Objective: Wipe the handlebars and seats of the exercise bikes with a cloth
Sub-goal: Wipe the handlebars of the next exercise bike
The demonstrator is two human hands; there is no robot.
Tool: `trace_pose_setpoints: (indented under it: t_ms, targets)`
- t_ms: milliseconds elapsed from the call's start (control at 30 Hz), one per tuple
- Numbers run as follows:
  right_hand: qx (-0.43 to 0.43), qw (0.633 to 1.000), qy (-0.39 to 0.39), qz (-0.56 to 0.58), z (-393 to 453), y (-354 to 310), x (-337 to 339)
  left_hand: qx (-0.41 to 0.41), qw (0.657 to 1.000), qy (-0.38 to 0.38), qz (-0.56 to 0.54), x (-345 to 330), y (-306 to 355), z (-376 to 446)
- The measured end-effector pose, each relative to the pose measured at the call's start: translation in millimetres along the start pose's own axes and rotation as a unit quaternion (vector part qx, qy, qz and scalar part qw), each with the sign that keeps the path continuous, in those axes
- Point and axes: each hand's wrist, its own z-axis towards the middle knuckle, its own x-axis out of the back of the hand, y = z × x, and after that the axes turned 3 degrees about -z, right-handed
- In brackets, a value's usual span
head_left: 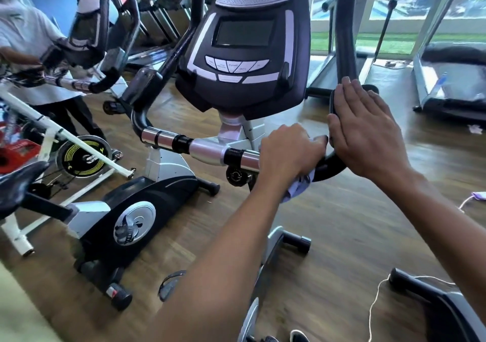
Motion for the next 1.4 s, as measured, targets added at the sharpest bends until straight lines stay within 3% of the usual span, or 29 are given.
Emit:
trace_pose_setpoints:
  t_ms: [67, 167, 267, 367, 433, 500, 567, 667, 700, 733, 800, 900, 933, 1000, 1067, 1267, 1400]
  targets:
    - [-0.001, 1.000, 0.006, 0.006, -1, 0, 0, -0.013, 0.994, 0.111, 0.012, -11, 2, -17]
    - [-0.013, 1.000, 0.008, 0.013, -4, 2, 3, -0.123, 0.947, 0.286, -0.077, -37, -5, -54]
    - [-0.006, 1.000, -0.004, 0.030, 0, 1, 3, -0.150, 0.939, 0.295, -0.088, -37, -16, -41]
    - [-0.007, 0.999, -0.001, 0.051, 1, 2, 2, -0.072, 0.954, 0.260, -0.130, -24, -8, -32]
    - [-0.015, 0.997, 0.004, 0.076, -2, 3, 3, -0.029, 0.924, 0.293, -0.242, -19, 1, -33]
    - [-0.015, 0.992, 0.015, 0.126, -11, 2, 6, -0.011, 0.869, 0.335, -0.363, -17, 2, -45]
    - [-0.007, 0.971, 0.040, 0.236, -27, 4, 12, -0.062, 0.853, 0.319, -0.409, -20, 5, -72]
    - [-0.007, 0.909, 0.090, 0.406, -62, 22, 19, -0.245, 0.877, 0.206, -0.357, -53, 10, -130]
    - [-0.036, 0.896, 0.113, 0.428, -72, 33, 20, -0.273, 0.883, 0.158, -0.347, -74, 6, -144]
    - [-0.081, 0.886, 0.135, 0.437, -81, 49, 16, -0.253, 0.894, 0.108, -0.353, -99, 3, -151]
    - [-0.194, 0.862, 0.142, 0.447, -98, 85, -7, -0.097, 0.922, 0.012, -0.375, -143, 0, -148]
    - [-0.357, 0.819, 0.004, 0.448, -121, 138, -65, 0.150, 0.903, -0.048, -0.400, -191, 12, -109]
    - [-0.416, 0.783, -0.069, 0.458, -130, 153, -87, 0.192, 0.897, -0.039, -0.397, -204, 18, -91]
    - [-0.525, 0.670, -0.241, 0.466, -150, 169, -129, 0.251, 0.882, -0.025, -0.399, -230, 31, -53]
    - [-0.573, 0.573, -0.356, 0.466, -162, 171, -158, 0.295, 0.867, -0.025, -0.400, -255, 45, -19]
    - [-0.607, 0.440, -0.329, 0.574, -116, 176, -190, 0.365, 0.835, -0.038, -0.410, -312, 77, 54]
    - [-0.604, 0.398, -0.292, 0.626, -77, 182, -206, 0.381, 0.826, -0.027, -0.414, -332, 92, 91]
